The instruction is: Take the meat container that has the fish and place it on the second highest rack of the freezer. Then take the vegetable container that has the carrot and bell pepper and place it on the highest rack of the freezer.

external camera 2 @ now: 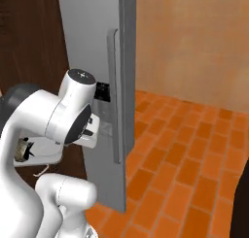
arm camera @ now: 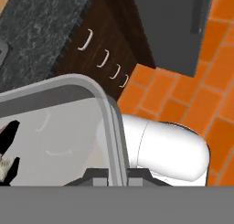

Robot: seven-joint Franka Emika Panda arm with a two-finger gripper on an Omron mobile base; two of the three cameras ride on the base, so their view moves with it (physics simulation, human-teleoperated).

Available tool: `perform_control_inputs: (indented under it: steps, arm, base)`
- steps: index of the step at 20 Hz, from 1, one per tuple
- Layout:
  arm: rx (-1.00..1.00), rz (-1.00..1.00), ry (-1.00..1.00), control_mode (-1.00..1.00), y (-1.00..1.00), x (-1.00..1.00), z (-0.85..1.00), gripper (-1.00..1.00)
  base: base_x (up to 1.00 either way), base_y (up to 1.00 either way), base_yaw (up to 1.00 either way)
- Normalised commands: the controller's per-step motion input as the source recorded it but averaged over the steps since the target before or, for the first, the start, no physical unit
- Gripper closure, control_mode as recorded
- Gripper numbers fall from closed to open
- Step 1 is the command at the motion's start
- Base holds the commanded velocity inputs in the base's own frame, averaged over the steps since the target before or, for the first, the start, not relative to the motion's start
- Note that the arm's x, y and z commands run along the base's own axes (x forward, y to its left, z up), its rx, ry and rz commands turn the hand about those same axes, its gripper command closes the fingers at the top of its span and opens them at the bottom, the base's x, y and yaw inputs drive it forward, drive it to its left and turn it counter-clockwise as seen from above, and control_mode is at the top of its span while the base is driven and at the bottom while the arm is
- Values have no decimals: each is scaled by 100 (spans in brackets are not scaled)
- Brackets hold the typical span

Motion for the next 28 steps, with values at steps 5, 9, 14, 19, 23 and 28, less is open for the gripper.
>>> perform_control_inputs:
  steps: [5, 9, 14, 19, 23, 28]
  arm:
    - [0, 0, 0, 100, 0, 0, 0, 100]
    - [0, 0, 0, 100, 0, 0, 0, 100]
    - [0, 0, 0, 100, 0, 0, 0, 100]
    - [0, 0, 0, 100, 0, 0, 0, 100]
    - [0, 0, 0, 100, 0, 0, 0, 100]
    - [0, 0, 0, 100, 0, 0, 0, 100]
  base:
    - [-1, -26, -55]
    - [0, -38, -17]
    - [0, -66, -9]
    - [1, -66, -9]
    - [48, -21, -17]
    - [64, 68, -2]
